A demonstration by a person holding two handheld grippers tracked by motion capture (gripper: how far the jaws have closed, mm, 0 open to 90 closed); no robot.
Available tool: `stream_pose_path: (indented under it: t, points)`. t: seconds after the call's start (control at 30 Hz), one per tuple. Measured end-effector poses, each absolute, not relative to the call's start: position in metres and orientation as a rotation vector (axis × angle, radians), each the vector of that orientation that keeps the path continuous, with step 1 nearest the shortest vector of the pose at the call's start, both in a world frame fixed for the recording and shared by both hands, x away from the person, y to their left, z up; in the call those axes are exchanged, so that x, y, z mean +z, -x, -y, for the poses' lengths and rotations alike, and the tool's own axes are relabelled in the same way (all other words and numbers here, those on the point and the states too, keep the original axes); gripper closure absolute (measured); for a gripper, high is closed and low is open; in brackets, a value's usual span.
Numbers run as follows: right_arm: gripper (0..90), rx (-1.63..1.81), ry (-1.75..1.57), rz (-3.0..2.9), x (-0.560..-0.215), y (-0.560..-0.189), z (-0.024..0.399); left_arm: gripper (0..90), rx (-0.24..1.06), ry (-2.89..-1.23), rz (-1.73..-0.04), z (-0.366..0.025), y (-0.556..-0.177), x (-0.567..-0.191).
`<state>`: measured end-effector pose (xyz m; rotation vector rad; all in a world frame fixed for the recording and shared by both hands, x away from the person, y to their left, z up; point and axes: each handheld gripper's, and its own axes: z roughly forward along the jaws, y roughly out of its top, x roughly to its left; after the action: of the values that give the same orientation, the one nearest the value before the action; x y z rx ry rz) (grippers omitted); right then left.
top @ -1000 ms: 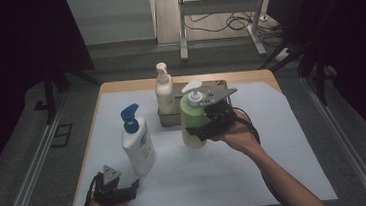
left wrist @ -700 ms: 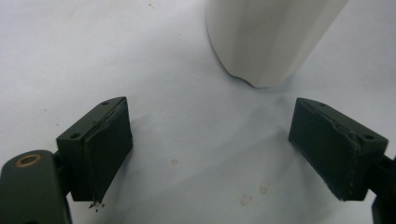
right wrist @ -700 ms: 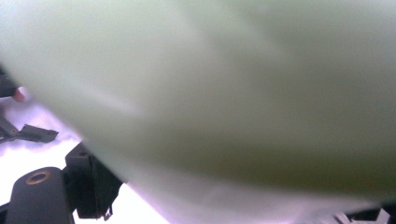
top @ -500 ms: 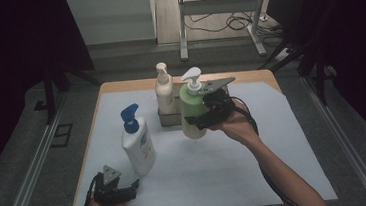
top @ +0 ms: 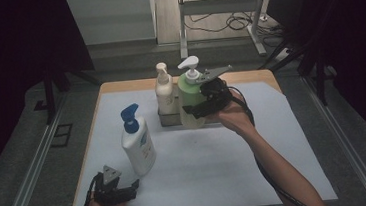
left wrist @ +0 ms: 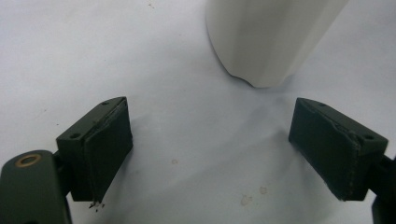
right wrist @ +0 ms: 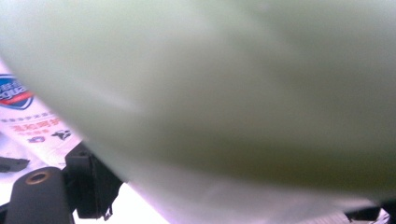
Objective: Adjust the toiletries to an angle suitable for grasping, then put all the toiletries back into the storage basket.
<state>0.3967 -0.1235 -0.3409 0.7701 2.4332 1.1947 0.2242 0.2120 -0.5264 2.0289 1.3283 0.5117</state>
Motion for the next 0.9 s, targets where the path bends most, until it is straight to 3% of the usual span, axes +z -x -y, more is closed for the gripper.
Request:
stream_pose_path:
  t: [0.9]
  points:
    - [12.4,1.189,-0.878,-2.345,-0.340,-0.441,0.121,13.0,0.508,-2.029,-1.330,-0.212,-0.224,-0.526]
